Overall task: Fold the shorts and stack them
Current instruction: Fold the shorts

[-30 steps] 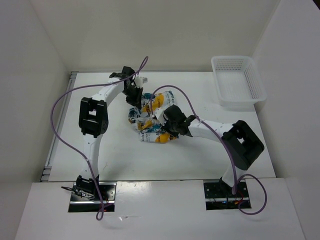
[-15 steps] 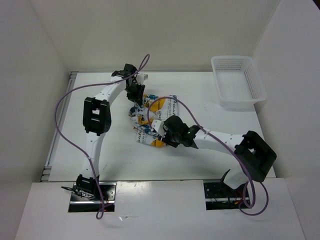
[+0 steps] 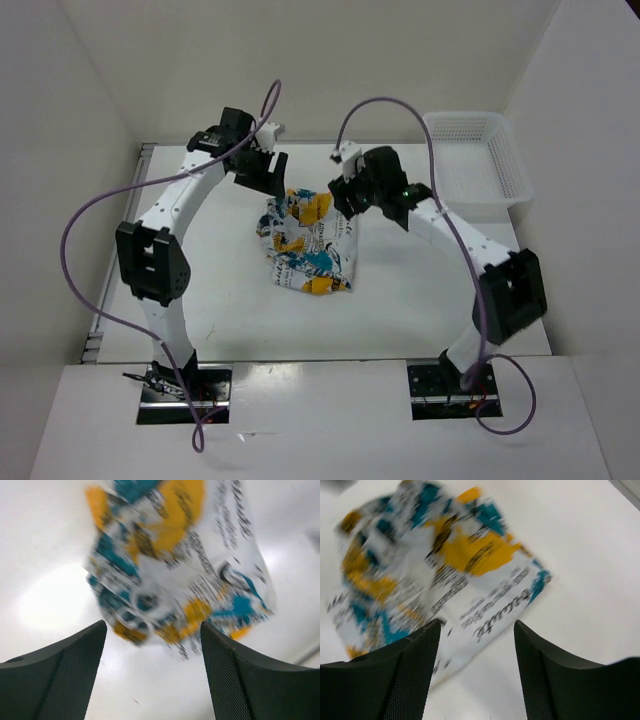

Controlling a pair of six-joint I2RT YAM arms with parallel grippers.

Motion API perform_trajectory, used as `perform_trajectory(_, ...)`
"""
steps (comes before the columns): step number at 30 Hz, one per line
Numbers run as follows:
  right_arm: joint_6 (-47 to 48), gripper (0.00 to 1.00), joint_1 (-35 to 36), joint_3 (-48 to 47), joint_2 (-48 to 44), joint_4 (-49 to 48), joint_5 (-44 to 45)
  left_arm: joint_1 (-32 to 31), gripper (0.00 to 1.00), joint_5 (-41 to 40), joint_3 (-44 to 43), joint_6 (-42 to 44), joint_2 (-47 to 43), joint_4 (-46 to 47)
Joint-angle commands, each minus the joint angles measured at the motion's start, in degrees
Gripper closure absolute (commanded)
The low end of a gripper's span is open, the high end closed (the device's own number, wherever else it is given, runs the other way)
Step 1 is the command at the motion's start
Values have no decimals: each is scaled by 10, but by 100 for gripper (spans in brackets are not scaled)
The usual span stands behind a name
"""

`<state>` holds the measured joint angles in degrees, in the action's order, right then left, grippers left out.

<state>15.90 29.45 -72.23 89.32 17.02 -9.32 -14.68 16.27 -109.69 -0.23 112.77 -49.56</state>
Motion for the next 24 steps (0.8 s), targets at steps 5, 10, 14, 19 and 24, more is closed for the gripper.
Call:
perform_trajectory(5,-125,31,-95,-147,241,-19,-18,-22,17,73,172,2,-22,-29)
perform_trajectory(10,-158,20,-121,-202,310,-30,-29,-22,17,32,215,2,-16,10)
perform_trajectory(14,-184,20,-128,-208,330,-40,-86,-22,20,32,215,2,-4,17)
perform_trajectory(19,-217,50,-133,-208,356,-45,-108,-22,59,32,249,2,15,22)
perform_trajectory(24,-255,92,-138,-213,385,-63,-54,-16,91,10,291,2,10,22)
